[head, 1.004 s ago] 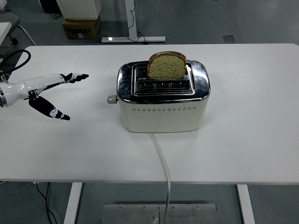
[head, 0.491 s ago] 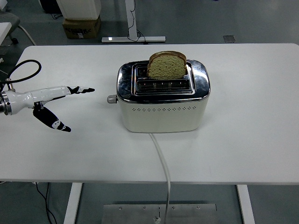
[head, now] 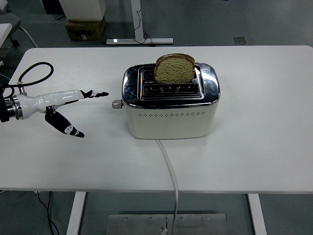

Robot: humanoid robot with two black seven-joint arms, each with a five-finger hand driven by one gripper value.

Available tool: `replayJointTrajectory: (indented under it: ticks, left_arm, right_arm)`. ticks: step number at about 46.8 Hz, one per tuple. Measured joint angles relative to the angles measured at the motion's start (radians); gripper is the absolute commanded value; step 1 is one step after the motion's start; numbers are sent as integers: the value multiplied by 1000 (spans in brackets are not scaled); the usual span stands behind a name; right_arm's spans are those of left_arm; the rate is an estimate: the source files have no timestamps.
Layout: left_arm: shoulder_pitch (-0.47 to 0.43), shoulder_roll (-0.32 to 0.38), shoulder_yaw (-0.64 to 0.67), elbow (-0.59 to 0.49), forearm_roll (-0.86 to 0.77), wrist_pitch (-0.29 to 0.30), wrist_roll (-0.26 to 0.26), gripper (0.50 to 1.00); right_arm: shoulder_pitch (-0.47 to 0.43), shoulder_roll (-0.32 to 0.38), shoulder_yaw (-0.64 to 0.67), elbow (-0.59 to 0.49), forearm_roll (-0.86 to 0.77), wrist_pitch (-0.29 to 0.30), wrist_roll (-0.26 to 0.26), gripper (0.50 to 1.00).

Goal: Press down toaster

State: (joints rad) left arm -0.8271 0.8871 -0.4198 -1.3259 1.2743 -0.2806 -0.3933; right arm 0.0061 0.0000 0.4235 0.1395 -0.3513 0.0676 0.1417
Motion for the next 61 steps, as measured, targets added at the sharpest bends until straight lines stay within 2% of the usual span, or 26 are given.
replayJointTrajectory:
  ticks: [37,61]
  left_arm:
    - [0,-74,1,45,64,0,2,1000]
    - [4,-86,4,45,70,-2,2,1000]
  right_arm:
    - [0,0,0,0,0,0,1,1000]
    - [0,0,0,0,0,0,1,1000]
